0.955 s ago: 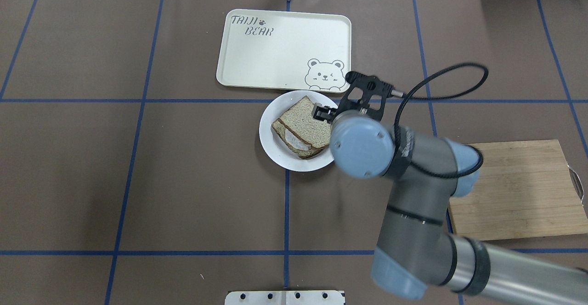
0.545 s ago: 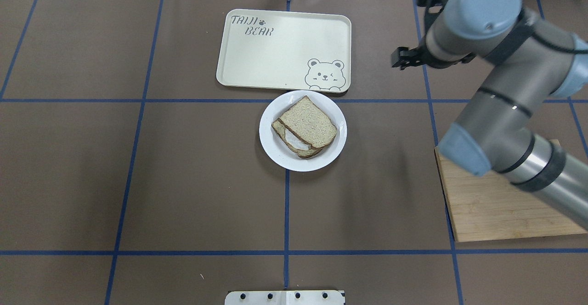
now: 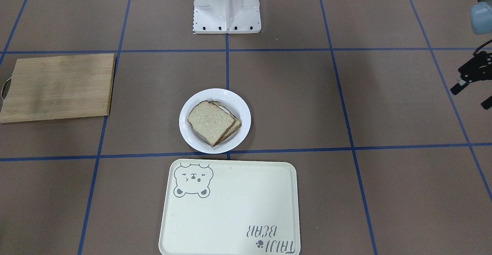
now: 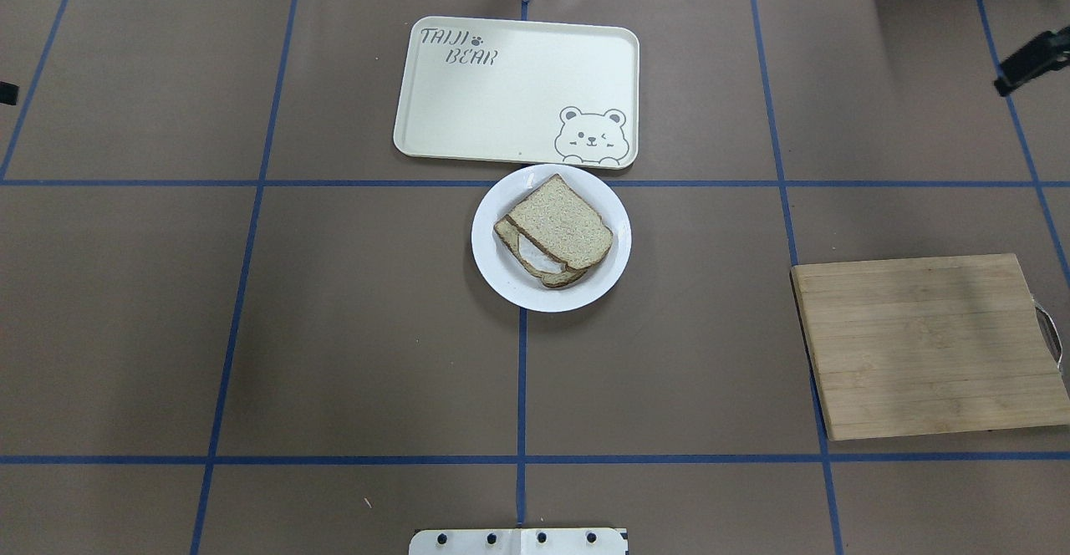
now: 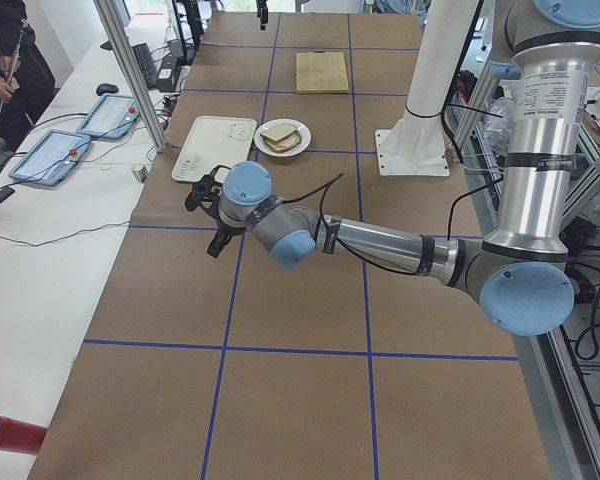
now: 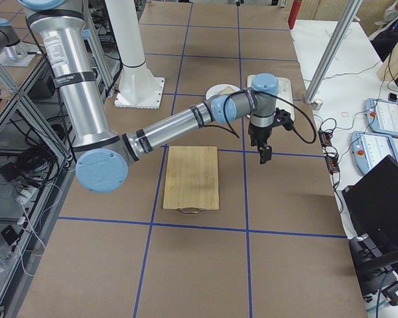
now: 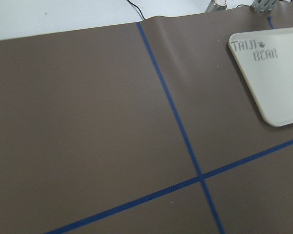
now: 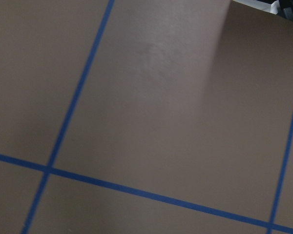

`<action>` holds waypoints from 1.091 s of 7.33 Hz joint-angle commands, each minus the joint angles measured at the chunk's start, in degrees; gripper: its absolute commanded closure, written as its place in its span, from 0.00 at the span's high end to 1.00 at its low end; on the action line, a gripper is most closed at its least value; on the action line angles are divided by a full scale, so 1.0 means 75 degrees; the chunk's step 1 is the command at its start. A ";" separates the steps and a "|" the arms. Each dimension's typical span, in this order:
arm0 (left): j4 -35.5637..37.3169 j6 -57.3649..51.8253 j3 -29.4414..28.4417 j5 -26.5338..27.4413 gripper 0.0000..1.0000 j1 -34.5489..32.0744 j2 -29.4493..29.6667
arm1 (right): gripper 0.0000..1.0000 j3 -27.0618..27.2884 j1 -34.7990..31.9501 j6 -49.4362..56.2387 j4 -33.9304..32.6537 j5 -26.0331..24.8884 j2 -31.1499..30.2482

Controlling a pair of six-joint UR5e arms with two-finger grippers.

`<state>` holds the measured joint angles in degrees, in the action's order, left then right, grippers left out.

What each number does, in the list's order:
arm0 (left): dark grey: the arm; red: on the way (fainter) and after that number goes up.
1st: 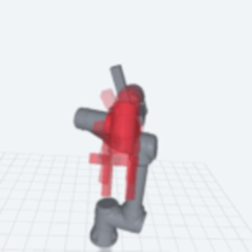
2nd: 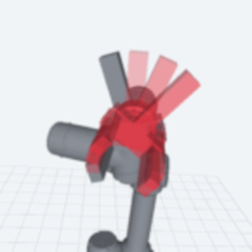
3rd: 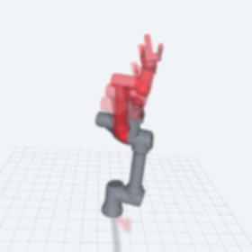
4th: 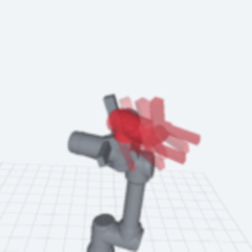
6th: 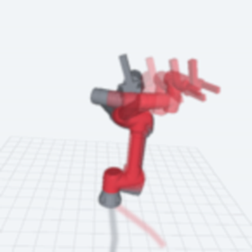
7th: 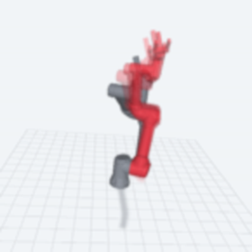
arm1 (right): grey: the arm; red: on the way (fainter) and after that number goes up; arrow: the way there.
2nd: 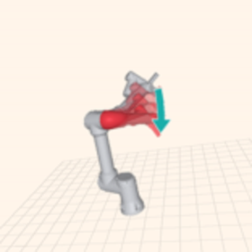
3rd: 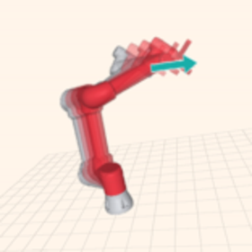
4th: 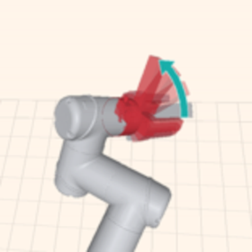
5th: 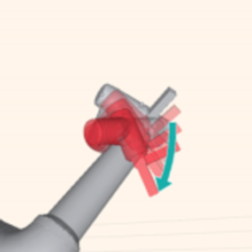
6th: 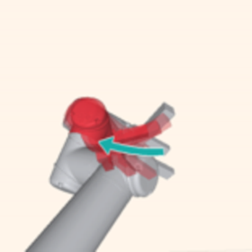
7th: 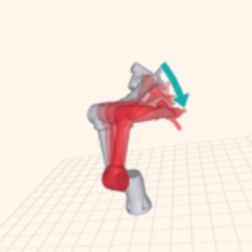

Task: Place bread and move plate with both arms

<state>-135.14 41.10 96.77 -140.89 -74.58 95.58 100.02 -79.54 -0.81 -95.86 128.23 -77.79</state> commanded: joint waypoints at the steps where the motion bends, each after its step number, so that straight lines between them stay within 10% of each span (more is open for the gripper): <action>1: -0.1360 0.3683 -0.0070 0.0198 0.99 0.1465 0.0554 | 1.00 -0.0258 -0.1180 0.1290 0.0031 0.1029 -0.1281; 6: -0.2299 0.6226 -0.0805 0.4072 0.97 0.4866 0.1855 | 1.00 -0.0176 -0.1558 0.1584 0.0254 0.0763 -0.2015; 8: -0.3269 0.6634 -0.1776 0.4230 0.84 0.5290 0.2347 | 1.00 -0.0188 -0.1558 0.1573 0.0254 0.0763 -0.2015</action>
<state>-155.54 88.91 87.58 -110.41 -37.06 110.83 98.65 -91.21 11.06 -93.96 133.92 -92.86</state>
